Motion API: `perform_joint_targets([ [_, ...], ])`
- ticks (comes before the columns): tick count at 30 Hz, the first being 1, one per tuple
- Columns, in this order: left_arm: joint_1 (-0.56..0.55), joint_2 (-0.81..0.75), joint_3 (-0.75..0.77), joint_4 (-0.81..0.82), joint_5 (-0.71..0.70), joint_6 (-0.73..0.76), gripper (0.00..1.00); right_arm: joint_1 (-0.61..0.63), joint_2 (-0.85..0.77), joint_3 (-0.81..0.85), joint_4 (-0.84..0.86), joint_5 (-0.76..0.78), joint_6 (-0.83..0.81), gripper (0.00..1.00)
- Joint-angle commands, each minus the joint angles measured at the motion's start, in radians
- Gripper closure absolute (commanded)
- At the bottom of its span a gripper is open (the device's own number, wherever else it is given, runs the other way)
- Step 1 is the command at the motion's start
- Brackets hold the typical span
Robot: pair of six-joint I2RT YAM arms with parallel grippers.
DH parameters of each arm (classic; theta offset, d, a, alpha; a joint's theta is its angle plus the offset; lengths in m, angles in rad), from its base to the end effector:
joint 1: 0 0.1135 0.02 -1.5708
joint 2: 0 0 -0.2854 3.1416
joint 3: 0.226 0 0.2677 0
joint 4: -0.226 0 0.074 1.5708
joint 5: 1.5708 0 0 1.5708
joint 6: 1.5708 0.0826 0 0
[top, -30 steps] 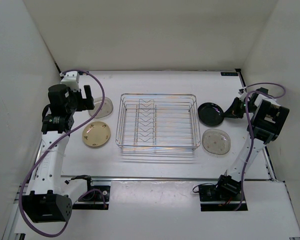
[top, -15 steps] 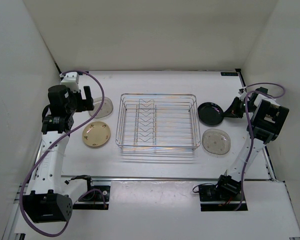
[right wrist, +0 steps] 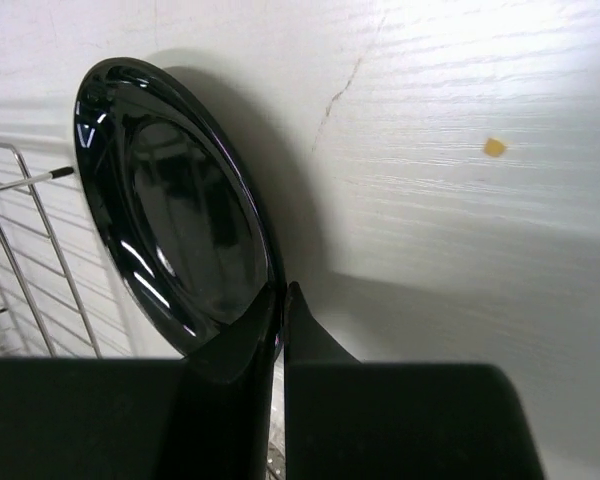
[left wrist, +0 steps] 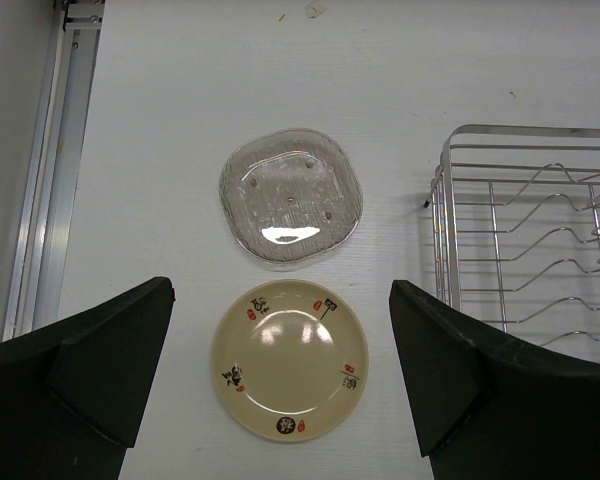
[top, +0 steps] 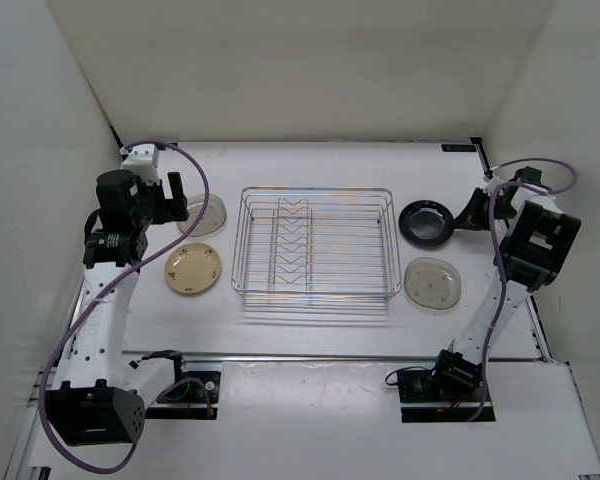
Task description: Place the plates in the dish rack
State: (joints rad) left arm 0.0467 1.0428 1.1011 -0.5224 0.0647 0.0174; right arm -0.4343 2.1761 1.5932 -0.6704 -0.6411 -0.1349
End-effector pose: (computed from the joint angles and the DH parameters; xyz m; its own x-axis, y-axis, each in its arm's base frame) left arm 0.2730 0.0074 0.3651 -0.4469 -0.0035 -0.8946 0.0190 0.9997 -0.0134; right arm 0.4535 -0.1559 0.1215 -0.8766 0.2878 -0.3858 0.0504 0.8520 0.5210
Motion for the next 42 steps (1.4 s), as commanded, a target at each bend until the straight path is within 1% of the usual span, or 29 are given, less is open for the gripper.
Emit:
perform_joint_targets([
  [1, 0.005, -0.026, -0.001, 0.013, 0.017, -0.01, 0.0, 0.0, -0.147, 0.059, 0.066, 0.105, 0.011, 1.0],
  [6, 0.005, -0.026, -0.001, 0.013, 0.026, -0.01, 0.0, 0.0, -0.213, 0.12, 0.077, 0.176, 0.011, 1.0],
  [10, 0.005, -0.035, -0.01, 0.013, 0.026, -0.01, 0.0, 0.0, -0.234, 0.148, 0.066, 0.185, 0.011, 1.0],
  [13, 0.005, -0.035, -0.01, 0.013, 0.026, -0.01, 0.0, 0.011, -0.268, 0.168, 0.066, 0.247, -0.002, 1.0],
  [15, 0.005, -0.035, -0.01, 0.013, 0.026, -0.01, 0.0, 0.069, -0.318, 0.168, 0.075, 0.331, -0.032, 1.0],
  [16, 0.005, -0.035, -0.01, 0.013, 0.035, -0.01, 0.0, 0.121, -0.34, 0.177, 0.095, 0.447, -0.078, 1.0],
  [18, 0.005, -0.026, -0.01, 0.013, 0.035, -0.01, 0.0, 0.184, -0.404, 0.177, 0.123, 0.573, -0.133, 1.0],
  [19, 0.005, -0.026, -0.01, 0.013, 0.035, -0.01, 0.0, 0.248, -0.424, 0.189, 0.138, 0.63, -0.188, 1.0],
  [20, 0.005, -0.026, -0.01, 0.013, 0.044, -0.01, 0.0, 0.282, -0.461, 0.198, 0.175, 0.687, -0.216, 1.0],
  [21, 0.005, -0.026, -0.01, 0.013, 0.044, -0.01, 0.0, 0.314, -0.475, 0.198, 0.195, 0.787, -0.247, 1.0],
  [22, 0.005, -0.026, -0.01, 0.013, 0.044, -0.01, 0.0, 0.381, -0.49, 0.208, 0.218, 0.841, -0.308, 1.0],
  [24, 0.005, -0.026, -0.01, 0.013, 0.044, -0.01, 0.0, 0.446, -0.525, 0.208, 0.308, 0.935, -0.374, 1.0],
  [25, 0.005, -0.026, -0.01, 0.013, 0.044, -0.01, 0.0, 0.504, -0.526, 0.208, 0.336, 1.013, -0.408, 1.0],
  [26, 0.005, -0.026, -0.01, 0.013, 0.044, -0.01, 0.0, 0.532, -0.538, 0.208, 0.388, 1.046, -0.47, 1.0],
  [27, 0.005, -0.035, -0.01, 0.013, 0.044, -0.01, 0.0, 0.581, -0.538, 0.208, 0.409, 1.075, -0.5, 1.0],
  [29, 0.005, -0.035, -0.01, 0.013, 0.044, -0.01, 0.0, 0.626, -0.549, 0.208, 0.451, 1.118, -0.579, 1.0],
  [30, 0.005, -0.035, -0.01, 0.013, 0.053, -0.01, 0.0, 0.67, -0.558, 0.197, 0.497, 1.153, -0.606, 1.0],
  [35, 0.015, -0.035, -0.02, 0.013, 0.063, -0.01, 0.0, 0.804, -0.567, 0.111, 0.615, 1.202, -0.732, 1.0],
  [36, 0.015, -0.035, -0.02, 0.013, 0.063, -0.01, 0.0, 0.854, -0.579, 0.037, 0.696, 1.203, -0.79, 1.0],
  [38, 0.015, -0.035, -0.02, 0.013, 0.063, -0.01, 0.0, 0.903, -0.595, -0.057, 0.797, 1.213, -0.854, 1.0],
  [39, 0.015, -0.035, -0.02, 0.013, 0.063, -0.01, 0.0, 0.949, -0.608, -0.146, 0.851, 1.213, -0.918, 1.0],
  [40, 0.015, -0.035, -0.02, 0.013, 0.063, -0.01, 0.0, 0.971, -0.608, -0.18, 0.927, 1.213, -0.942, 1.0],
  [42, 0.015, -0.035, -0.02, 0.013, 0.063, -0.01, 0.0, 1.031, -0.618, -0.24, 0.951, 1.213, -0.956, 1.0],
])
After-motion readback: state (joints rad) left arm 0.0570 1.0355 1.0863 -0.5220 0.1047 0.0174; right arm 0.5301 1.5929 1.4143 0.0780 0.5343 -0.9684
